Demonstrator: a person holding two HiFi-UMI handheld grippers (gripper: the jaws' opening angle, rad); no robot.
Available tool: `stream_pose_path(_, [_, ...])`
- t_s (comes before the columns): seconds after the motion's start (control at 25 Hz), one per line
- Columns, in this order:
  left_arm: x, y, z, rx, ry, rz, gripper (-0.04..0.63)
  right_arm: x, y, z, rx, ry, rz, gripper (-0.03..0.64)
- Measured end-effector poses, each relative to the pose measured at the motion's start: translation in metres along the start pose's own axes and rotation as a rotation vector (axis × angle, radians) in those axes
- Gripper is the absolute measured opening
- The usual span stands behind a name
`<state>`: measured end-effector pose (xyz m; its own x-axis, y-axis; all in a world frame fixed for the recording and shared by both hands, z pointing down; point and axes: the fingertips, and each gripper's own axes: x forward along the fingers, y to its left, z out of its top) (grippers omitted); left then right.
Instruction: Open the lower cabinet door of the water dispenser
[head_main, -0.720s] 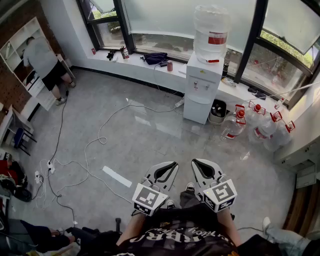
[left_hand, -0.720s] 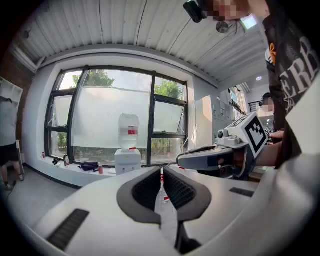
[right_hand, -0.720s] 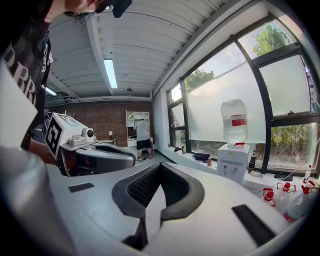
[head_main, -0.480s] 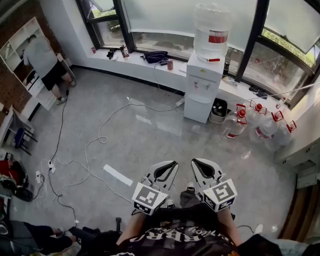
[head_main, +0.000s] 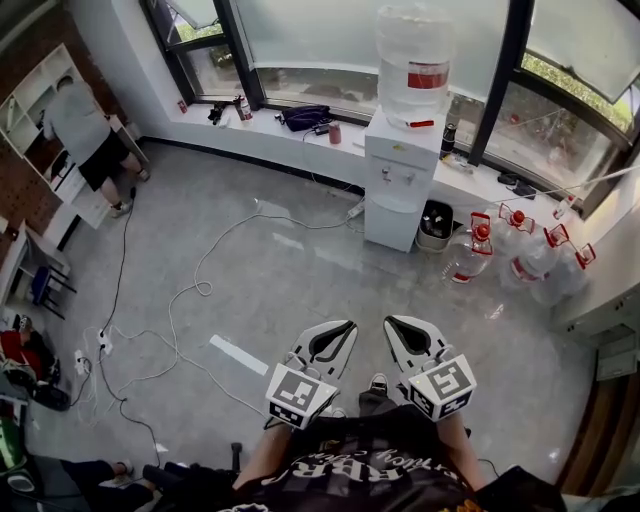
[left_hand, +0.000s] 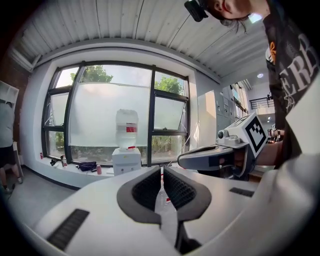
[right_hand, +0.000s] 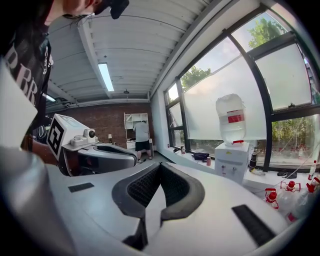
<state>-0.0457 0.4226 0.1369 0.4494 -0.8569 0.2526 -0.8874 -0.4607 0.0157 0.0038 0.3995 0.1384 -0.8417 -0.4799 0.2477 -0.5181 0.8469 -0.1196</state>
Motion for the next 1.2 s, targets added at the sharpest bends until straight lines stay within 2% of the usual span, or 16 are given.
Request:
stream_pose_path(0.28, [0.046,0.006,0.013,0.013,0.007,0.011,0.026,0.006,-0.049,0.005,0.012,-0.006,0.005,0.012])
stream_pose_path(0.52, [0.077,0.012,0.020,0.008,0.008,0.053,0.026,0.012,-0.082,0.004,0.012,0.000,0.033,0.012])
stream_pose_path(0.92, [0.102,0.022,0.017,-0.012,0.055,0.097,0.026,0.024,-0.113,-0.006,0.053,0.003,0.068,0.012])
stream_pose_path(1.2, [0.122,0.049,0.015,-0.018,0.072,0.088,0.026,0.046,-0.131,-0.003,0.076,0.008,0.045,0.012])
